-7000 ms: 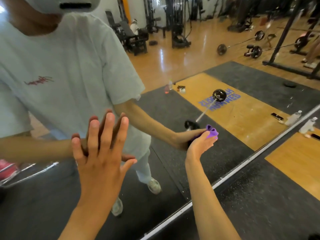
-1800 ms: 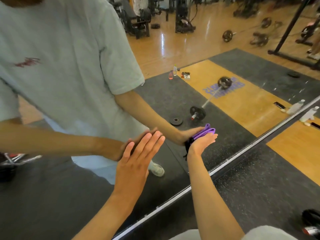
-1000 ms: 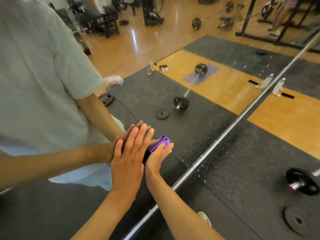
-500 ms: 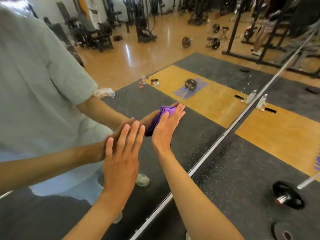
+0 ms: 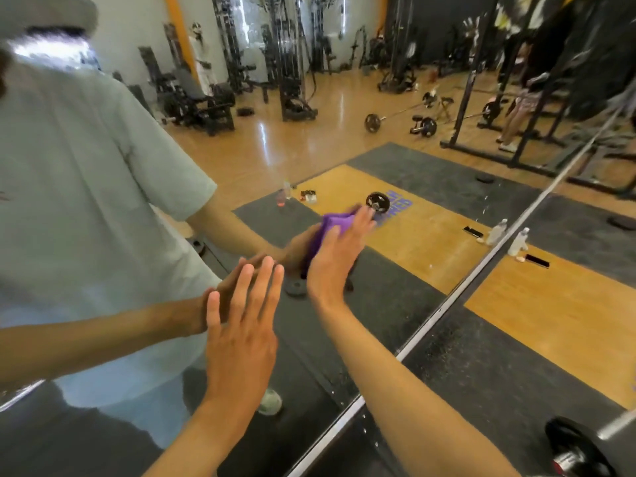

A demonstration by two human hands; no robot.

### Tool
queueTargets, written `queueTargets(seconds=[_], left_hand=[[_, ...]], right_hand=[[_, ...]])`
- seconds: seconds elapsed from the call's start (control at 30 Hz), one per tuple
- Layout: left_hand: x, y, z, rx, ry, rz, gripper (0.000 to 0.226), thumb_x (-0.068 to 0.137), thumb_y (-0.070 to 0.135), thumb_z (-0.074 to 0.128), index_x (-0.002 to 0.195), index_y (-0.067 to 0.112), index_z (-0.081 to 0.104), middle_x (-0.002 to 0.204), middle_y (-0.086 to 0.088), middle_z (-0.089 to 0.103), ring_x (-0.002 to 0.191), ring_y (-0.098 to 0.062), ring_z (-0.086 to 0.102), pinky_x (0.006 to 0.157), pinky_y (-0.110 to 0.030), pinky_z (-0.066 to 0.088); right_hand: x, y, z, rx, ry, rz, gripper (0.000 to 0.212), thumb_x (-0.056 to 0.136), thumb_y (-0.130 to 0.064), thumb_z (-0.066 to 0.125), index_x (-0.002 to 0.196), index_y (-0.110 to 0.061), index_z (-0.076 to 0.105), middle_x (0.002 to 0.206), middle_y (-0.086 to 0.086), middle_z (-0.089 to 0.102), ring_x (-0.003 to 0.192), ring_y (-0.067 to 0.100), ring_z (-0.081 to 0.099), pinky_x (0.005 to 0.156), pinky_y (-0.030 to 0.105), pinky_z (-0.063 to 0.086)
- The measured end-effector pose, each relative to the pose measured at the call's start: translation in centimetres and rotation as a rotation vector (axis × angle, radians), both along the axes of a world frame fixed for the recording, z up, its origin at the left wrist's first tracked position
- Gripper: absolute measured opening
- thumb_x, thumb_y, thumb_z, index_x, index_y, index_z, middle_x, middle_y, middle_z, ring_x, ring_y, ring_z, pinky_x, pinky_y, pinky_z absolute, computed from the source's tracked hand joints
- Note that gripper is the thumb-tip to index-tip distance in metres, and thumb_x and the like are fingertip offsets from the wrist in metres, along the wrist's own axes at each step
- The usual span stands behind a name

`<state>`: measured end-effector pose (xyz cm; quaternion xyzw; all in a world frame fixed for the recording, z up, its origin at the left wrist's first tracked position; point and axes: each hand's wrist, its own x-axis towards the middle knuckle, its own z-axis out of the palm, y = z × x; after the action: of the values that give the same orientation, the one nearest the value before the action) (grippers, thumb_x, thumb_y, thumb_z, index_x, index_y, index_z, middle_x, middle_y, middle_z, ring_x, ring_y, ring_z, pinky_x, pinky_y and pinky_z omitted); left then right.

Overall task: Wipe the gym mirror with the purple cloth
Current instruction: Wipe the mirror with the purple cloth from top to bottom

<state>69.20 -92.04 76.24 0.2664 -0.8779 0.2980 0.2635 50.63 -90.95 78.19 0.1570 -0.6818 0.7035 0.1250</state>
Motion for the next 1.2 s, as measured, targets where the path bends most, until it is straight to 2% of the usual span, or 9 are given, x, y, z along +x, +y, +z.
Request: queueTargets(seconds=[0.07, 0.13, 0.3, 0.4, 0.53, 0.73, 0.87, 1.03, 1.2], left_hand=[[-1.1, 0.1, 0.2, 0.022, 0.011, -0.012, 0.117, 0.076, 0.023, 0.082, 0.169, 0.015, 0.011, 0.177, -0.007, 0.005, 0.163, -0.027, 0.001, 0.127, -0.056, -0.006], [-1.6, 0.2, 0.1, 0.07, 0.045, -0.034, 0.118, 0.074, 0.023, 0.084, 0.169, 0.015, 0.013, 0.177, -0.006, 0.01, 0.162, -0.028, 0.008, 0.127, -0.056, -0.004], [-3.1, 0.6, 0.4, 0.088, 0.117, -0.055, 0.101, 0.081, 0.017, 0.071, 0.168, 0.015, 0.02, 0.177, -0.004, 0.01, 0.163, -0.024, 0.004, 0.125, -0.059, 0.004], [-5.0, 1.1, 1.1, 0.089, 0.152, -0.058, 0.092, 0.082, 0.022, 0.057, 0.167, 0.015, 0.023, 0.176, -0.003, 0.013, 0.161, -0.025, 0.013, 0.122, -0.06, 0.009], [-6.7, 1.5, 1.7, 0.097, 0.201, -0.051, 0.089, 0.082, 0.022, 0.056, 0.166, 0.013, 0.029, 0.175, -0.005, 0.021, 0.159, -0.027, 0.019, 0.122, -0.061, 0.011], [-7.8, 1.5, 1.8, 0.075, 0.189, -0.04, 0.093, 0.078, 0.022, 0.058, 0.166, 0.014, 0.029, 0.175, -0.002, 0.017, 0.16, -0.024, 0.015, 0.123, -0.06, 0.013], [-8.2, 1.4, 2.2, 0.049, 0.176, -0.046, 0.094, 0.077, 0.022, 0.058, 0.166, 0.013, 0.029, 0.175, -0.004, 0.017, 0.159, -0.026, 0.02, 0.121, -0.06, 0.015], [-9.0, 1.6, 3.5, 0.109, 0.182, -0.082, 0.098, 0.077, 0.025, 0.056, 0.168, 0.013, 0.021, 0.176, -0.005, 0.012, 0.163, -0.023, 0.009, 0.124, -0.057, 0.012], [-10.9, 1.3, 5.5, 0.087, 0.215, -0.103, 0.099, 0.081, 0.025, 0.062, 0.169, 0.015, 0.016, 0.177, -0.004, 0.007, 0.163, -0.021, 0.002, 0.128, -0.05, -0.003]], right_hand=[[2.6, -0.2, 0.4, 0.064, 0.164, 0.066, 0.072, 0.103, -0.042, 0.026, 0.164, -0.006, 0.009, 0.172, 0.0, 0.0, 0.161, 0.02, -0.004, 0.128, 0.036, -0.004], [2.1, 0.1, 0.9, 0.112, 0.277, 0.117, 0.071, 0.104, -0.038, 0.028, 0.164, -0.006, 0.006, 0.173, 0.004, -0.001, 0.161, 0.021, -0.007, 0.13, 0.044, -0.002], [-5.2, 2.0, 2.7, 0.162, 0.564, 0.126, 0.07, 0.105, -0.034, 0.036, 0.163, -0.001, 0.015, 0.173, 0.015, 0.008, 0.162, 0.027, -0.003, 0.129, 0.056, 0.008], [-10.4, 2.6, 4.4, 0.096, 0.537, 0.053, 0.067, 0.106, -0.033, 0.035, 0.162, 0.001, 0.021, 0.172, 0.016, 0.013, 0.161, 0.026, 0.001, 0.13, 0.049, 0.01], [-16.3, 3.6, 5.6, 0.085, 0.435, -0.03, 0.064, 0.108, -0.034, 0.03, 0.164, -0.004, 0.02, 0.173, 0.011, 0.012, 0.161, 0.022, 0.002, 0.13, 0.039, 0.005], [-19.2, 4.2, 10.0, 0.028, 0.177, -0.037, 0.069, 0.106, -0.041, 0.021, 0.166, -0.009, 0.007, 0.175, 0.006, 0.003, 0.161, 0.022, -0.005, 0.129, 0.051, 0.001], [-13.6, 3.4, 11.3, 0.106, 0.499, 0.055, 0.069, 0.107, -0.036, 0.027, 0.165, -0.007, 0.003, 0.175, 0.006, -0.002, 0.16, 0.02, -0.012, 0.13, 0.046, -0.005], [-7.4, 2.0, 15.7, 0.229, 0.938, 0.101, 0.071, 0.105, -0.035, 0.035, 0.161, -0.008, 0.001, 0.171, 0.001, 0.001, 0.16, 0.024, -0.008, 0.129, 0.05, -0.001], [-11.6, 2.9, 20.2, 0.223, 1.037, 0.075, 0.069, 0.106, -0.036, 0.035, 0.162, -0.002, 0.015, 0.171, 0.02, 0.013, 0.16, 0.026, -0.002, 0.13, 0.052, 0.002]])
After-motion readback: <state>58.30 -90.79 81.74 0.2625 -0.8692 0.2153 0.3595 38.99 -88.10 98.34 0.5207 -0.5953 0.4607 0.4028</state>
